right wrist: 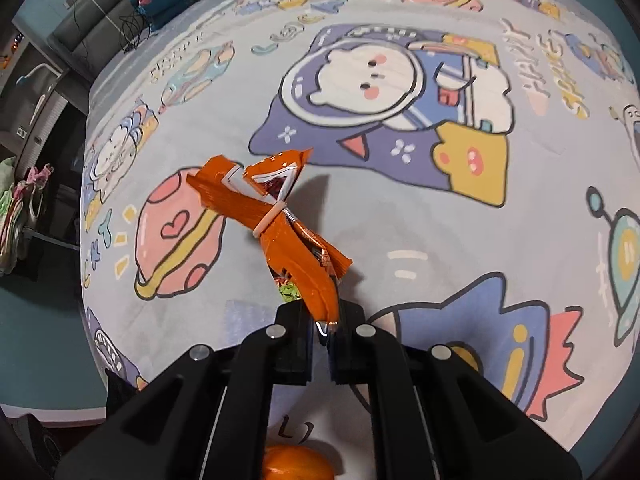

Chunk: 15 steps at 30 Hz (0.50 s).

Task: Collect trash
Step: 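Grasp the lavender mesh net with the left tool while the right tool grasps the orange wrapper, then carry the lavender mesh net and orange wrapper over the yellow-rimmed bin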

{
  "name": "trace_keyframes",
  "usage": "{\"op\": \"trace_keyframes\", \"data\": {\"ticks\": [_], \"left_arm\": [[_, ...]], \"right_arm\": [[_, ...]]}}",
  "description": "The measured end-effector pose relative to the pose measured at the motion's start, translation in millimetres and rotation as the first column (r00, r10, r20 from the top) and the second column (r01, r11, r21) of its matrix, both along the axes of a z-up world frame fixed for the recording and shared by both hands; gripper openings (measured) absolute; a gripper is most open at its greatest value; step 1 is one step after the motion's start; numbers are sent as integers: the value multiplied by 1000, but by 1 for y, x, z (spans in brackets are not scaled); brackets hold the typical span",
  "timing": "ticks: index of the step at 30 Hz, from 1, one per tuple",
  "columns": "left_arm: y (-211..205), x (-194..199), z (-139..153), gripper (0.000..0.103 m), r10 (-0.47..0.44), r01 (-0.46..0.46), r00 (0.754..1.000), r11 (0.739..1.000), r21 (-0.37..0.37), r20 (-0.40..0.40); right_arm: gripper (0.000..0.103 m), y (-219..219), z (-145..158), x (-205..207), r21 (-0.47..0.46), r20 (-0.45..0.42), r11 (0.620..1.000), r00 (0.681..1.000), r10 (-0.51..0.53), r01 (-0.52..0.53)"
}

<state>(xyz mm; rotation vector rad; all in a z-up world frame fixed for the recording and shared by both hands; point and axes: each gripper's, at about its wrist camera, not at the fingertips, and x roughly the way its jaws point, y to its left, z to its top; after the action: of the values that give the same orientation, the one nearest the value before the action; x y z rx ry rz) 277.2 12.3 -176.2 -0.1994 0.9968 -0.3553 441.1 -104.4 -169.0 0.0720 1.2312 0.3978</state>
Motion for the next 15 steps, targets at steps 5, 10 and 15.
{"op": "trace_keyframes", "data": {"ticks": [5, 10, 15], "left_arm": [[15, -19, 6, 25, 1, -1, 1000, 1000, -26, -1], [29, -24, 19, 25, 8, -6, 999, 999, -45, 32], [43, -37, 44, 25, 24, -19, 994, 999, -42, 103]], "right_arm": [[4, -8, 19, -7, 49, 24, 999, 1000, -16, 15], [4, -21, 42, -21, 83, 67, 996, 997, -26, 20], [4, -40, 64, -43, 113, 108, 993, 993, -42, 29]]}}
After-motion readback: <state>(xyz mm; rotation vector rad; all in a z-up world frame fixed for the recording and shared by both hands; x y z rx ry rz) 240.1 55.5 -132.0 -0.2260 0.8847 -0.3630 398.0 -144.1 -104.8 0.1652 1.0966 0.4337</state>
